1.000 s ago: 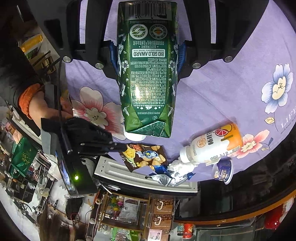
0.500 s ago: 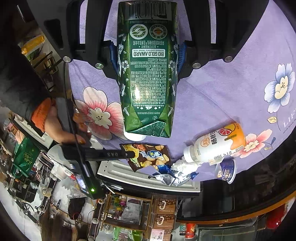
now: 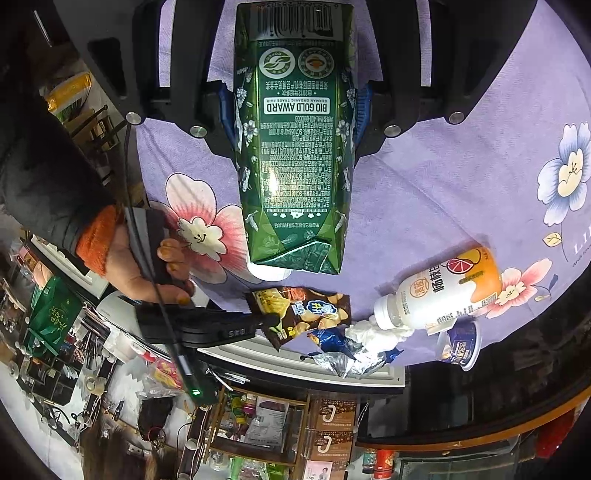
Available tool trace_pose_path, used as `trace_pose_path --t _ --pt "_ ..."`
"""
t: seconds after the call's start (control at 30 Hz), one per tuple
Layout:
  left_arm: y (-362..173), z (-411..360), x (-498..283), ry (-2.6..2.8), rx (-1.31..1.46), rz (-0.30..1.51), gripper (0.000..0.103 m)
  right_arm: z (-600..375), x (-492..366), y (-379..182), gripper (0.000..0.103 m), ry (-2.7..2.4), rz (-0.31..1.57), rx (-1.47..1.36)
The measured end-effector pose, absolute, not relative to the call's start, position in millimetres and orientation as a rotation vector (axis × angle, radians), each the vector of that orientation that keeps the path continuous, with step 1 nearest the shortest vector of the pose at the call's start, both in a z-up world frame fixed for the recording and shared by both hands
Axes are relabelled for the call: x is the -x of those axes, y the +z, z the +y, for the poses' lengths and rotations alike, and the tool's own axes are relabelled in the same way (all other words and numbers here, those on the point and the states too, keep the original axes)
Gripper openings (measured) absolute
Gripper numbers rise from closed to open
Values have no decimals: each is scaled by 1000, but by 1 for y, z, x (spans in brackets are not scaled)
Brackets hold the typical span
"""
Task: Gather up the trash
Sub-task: 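Grasp the brown chip bag with the right tool while the left tool holds the carton, then carry the carton and chip bag over the black bin and release both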
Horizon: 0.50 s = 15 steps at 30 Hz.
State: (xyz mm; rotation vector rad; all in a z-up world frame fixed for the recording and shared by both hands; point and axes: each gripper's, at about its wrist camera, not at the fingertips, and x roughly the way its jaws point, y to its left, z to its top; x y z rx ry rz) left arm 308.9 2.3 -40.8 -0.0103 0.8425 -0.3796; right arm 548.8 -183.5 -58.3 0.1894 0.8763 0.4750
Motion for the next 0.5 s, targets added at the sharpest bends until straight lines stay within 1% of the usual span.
trace_pose_path --t 0.27,0.5 --pt "-40 -10 -300 -384 -1 829 48 -202 -479 -29 6 475 762 -150" --pt "-30 -42 -288 -424 -34 789 48 -245 -401 -8 6 387 660 -102"
